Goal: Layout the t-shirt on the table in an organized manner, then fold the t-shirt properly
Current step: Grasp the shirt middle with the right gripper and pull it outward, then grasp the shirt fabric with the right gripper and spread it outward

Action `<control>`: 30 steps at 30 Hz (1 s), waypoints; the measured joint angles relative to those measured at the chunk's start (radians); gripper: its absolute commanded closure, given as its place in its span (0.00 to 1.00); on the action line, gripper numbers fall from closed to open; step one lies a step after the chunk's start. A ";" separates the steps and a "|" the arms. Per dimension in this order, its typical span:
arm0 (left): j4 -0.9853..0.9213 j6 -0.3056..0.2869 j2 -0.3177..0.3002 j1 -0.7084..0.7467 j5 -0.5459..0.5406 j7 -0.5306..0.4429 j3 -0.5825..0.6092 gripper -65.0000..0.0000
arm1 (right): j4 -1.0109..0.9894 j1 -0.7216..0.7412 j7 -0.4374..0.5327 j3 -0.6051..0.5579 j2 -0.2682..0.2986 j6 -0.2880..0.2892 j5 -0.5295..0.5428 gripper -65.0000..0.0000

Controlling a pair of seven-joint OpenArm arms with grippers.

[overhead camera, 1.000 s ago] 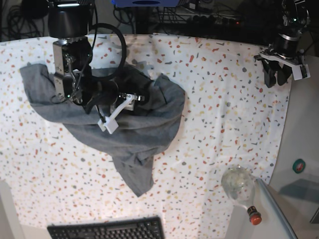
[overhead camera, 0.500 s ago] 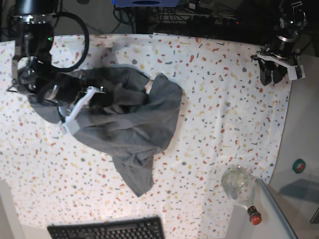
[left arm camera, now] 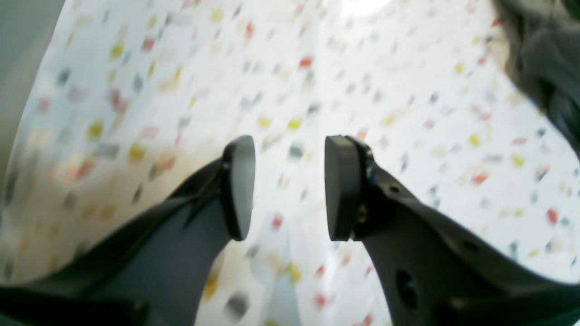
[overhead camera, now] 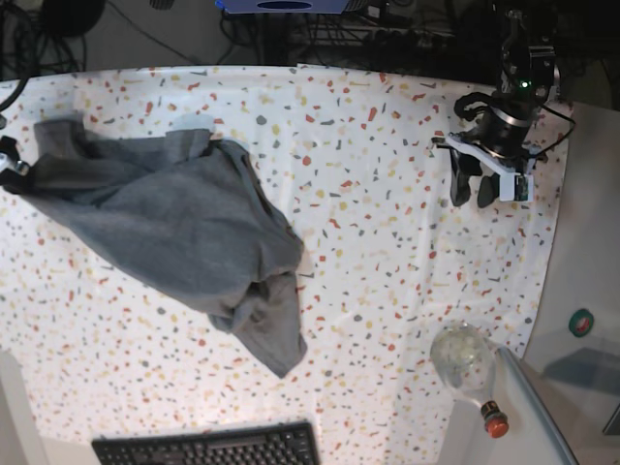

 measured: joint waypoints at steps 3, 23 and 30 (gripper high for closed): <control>0.000 0.000 -0.002 -0.026 0.000 0.002 0.079 0.64 | 0.000 0.005 -0.040 0.033 0.013 0.000 -0.012 1.00; 0.004 -0.010 0.043 -0.157 -0.006 0.150 0.183 0.64 | -0.145 0.381 -0.107 -0.045 0.108 0.006 -0.230 1.00; -0.002 -0.010 -0.001 -0.051 -0.008 0.156 -0.147 0.64 | -0.558 0.597 -0.015 -0.115 0.116 0.000 -0.507 1.00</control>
